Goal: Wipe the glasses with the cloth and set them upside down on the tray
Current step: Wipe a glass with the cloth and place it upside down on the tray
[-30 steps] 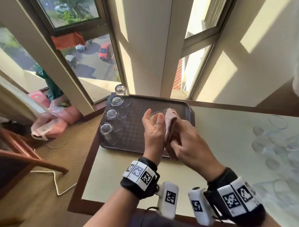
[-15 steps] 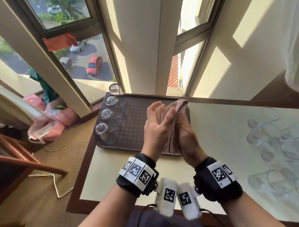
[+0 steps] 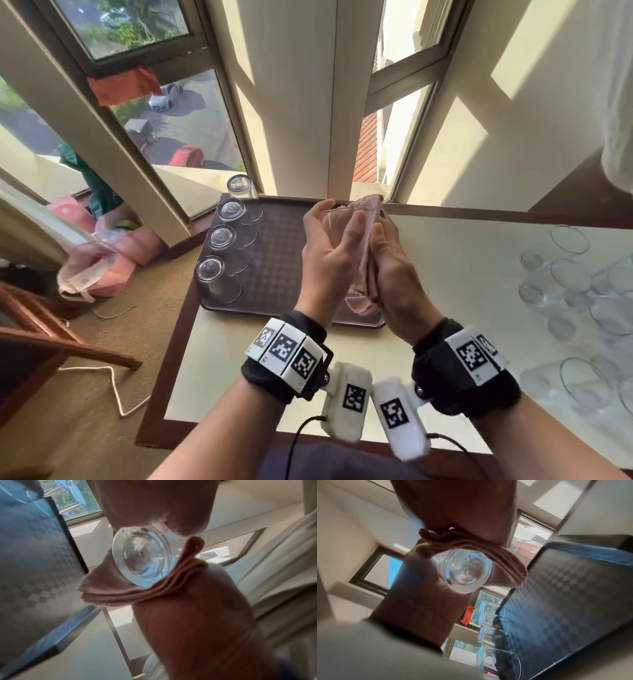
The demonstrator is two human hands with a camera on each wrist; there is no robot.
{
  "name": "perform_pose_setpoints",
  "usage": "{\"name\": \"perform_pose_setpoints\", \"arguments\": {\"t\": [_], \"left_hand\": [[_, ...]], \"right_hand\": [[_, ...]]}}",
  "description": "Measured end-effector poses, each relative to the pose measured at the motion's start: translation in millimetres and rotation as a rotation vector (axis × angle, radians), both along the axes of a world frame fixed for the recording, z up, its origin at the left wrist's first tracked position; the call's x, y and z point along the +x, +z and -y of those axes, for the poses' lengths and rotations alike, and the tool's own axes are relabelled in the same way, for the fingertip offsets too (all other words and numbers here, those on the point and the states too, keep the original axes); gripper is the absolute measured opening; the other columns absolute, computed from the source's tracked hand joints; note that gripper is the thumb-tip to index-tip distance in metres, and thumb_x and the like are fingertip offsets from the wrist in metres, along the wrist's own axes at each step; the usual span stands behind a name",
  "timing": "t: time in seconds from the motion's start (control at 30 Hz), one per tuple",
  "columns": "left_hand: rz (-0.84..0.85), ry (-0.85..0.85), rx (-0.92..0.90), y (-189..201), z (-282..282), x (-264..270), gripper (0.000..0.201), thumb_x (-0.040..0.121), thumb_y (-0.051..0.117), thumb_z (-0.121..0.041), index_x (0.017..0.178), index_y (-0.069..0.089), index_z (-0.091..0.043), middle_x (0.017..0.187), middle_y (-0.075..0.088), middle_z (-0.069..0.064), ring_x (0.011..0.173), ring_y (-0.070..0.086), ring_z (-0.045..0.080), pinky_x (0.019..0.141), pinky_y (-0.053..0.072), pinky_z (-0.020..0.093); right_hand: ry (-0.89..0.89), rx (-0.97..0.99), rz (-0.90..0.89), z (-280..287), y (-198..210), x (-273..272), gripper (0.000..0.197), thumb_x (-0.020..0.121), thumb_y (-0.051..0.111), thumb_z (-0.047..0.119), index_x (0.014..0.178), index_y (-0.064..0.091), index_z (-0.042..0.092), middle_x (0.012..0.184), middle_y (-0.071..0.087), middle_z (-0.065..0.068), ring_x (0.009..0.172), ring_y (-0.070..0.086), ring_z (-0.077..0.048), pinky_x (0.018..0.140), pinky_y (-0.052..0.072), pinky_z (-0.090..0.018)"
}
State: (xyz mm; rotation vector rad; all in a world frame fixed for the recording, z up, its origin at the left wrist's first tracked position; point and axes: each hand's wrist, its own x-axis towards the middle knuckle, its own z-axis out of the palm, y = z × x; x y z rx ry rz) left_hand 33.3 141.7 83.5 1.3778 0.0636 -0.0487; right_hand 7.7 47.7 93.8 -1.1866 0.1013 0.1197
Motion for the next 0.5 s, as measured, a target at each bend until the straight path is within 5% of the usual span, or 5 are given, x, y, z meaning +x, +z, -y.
{"name": "perform_pose_setpoints", "arguments": {"t": [0.1, 0.17, 0.27, 0.37, 0.5], "left_hand": [[-0.080, -0.093, -0.133, 1.5, -2.1, 3.4, 0.072, 0.080, 0.071, -0.056, 0.128, 0.050, -0.006, 0.116, 0.065, 0.013, 0.109, 0.067, 0.024, 0.096, 0.056, 0.039], [-0.108, -0.176, -0.136, 1.1, -4.5, 7.2, 0.067, 0.083, 0.065, -0.058, 0.119, 0.058, -0.002, 0.110, 0.067, 0.017, 0.101, 0.068, 0.026, 0.089, 0.058, 0.038], [-0.084, -0.172, 0.031, -0.2, -10.7, 16.9, 0.074, 0.081, 0.061, -0.072, 0.117, 0.062, -0.007, 0.112, 0.068, 0.016, 0.099, 0.066, 0.018, 0.084, 0.056, 0.028], [-0.118, -0.065, 0.202, 3.8, -11.3, 19.1, 0.090, 0.071, 0.057, -0.077, 0.140, 0.048, -0.020, 0.137, 0.057, 0.005, 0.123, 0.058, 0.017, 0.107, 0.048, 0.041], [-0.148, -0.045, 0.164, 7.2, 0.1, -3.0, 0.111, 0.055, 0.077, -0.069, 0.147, 0.031, -0.027, 0.133, 0.062, 0.002, 0.118, 0.064, 0.017, 0.100, 0.054, 0.043]], "right_hand": [[0.058, 0.224, -0.219, 9.4, 0.7, -2.9, 0.054, 0.101, 0.035, 0.045, 0.141, 0.048, 0.010, 0.133, 0.061, -0.018, 0.120, 0.061, -0.031, 0.098, 0.053, -0.044], [0.081, 0.331, -0.288, 15.4, -0.6, -2.9, 0.056, 0.100, 0.036, 0.049, 0.137, 0.054, 0.011, 0.124, 0.066, -0.016, 0.109, 0.064, -0.028, 0.092, 0.055, -0.042], [0.026, 0.330, -0.255, 15.8, -0.5, -0.9, 0.051, 0.104, 0.033, 0.045, 0.136, 0.054, 0.012, 0.127, 0.065, -0.018, 0.111, 0.064, -0.029, 0.094, 0.054, -0.042], [-0.010, 0.139, -0.097, 5.6, -6.4, -2.9, 0.040, 0.107, 0.031, 0.031, 0.145, 0.041, 0.022, 0.139, 0.058, -0.010, 0.122, 0.062, -0.021, 0.097, 0.055, -0.036], [-0.008, 0.137, 0.016, -7.2, -10.5, -9.2, 0.043, 0.108, 0.028, 0.025, 0.150, 0.033, 0.020, 0.141, 0.055, -0.013, 0.127, 0.058, -0.023, 0.096, 0.055, -0.035]]}}
